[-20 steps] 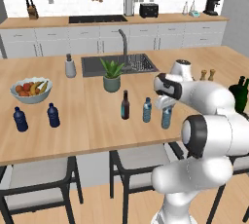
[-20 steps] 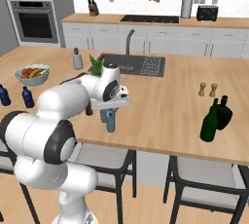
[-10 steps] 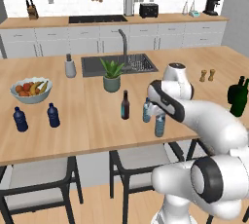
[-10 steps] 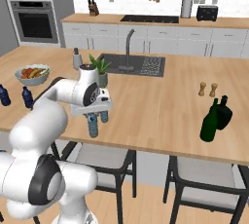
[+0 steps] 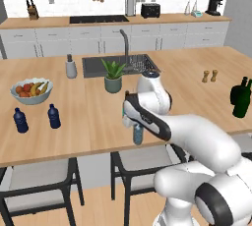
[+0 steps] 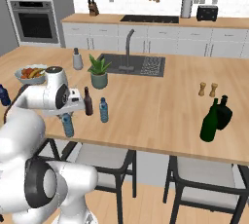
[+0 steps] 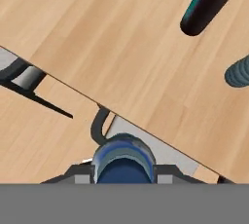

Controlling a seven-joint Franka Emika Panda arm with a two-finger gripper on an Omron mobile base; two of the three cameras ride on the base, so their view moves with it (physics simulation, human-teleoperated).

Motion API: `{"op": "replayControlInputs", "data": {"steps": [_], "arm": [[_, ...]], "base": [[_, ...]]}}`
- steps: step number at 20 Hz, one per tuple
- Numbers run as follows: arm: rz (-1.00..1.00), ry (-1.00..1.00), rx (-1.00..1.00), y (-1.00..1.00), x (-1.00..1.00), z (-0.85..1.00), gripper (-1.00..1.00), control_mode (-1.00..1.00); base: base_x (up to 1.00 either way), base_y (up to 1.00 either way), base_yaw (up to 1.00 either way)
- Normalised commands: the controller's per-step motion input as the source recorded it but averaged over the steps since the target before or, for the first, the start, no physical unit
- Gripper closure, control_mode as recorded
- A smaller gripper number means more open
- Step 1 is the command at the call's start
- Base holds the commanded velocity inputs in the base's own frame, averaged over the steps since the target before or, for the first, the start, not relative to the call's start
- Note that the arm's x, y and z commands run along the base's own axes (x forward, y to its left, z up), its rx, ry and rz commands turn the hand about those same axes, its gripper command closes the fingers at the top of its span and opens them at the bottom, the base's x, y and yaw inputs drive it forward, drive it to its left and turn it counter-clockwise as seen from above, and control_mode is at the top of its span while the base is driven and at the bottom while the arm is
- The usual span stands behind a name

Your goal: Move the plastic bottles in the middle to the plastics group, and the glass bottles in the middle to the glass group.

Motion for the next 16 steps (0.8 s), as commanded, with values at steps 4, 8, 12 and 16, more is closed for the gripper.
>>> {"op": "replayControlInputs", "data": {"steps": [4, 8, 12, 16], "arm": [[0.09, 0.00, 0.00, 1.00, 0.11, 0.06, 1.00, -1.00], [0.14, 0.00, 0.00, 1.00, 0.32, 0.04, 1.00, -1.00], [0.11, 0.00, 0.01, 0.98, 0.45, 0.03, 1.00, -1.00], [0.10, 0.00, 0.03, 0.92, 0.56, 0.04, 1.00, -1.00]], "base": [[0.00, 0.00, 0.00], [0.00, 0.00, 0.00], [0.00, 0.00, 0.00], [0.00, 0.00, 0.00]]}}
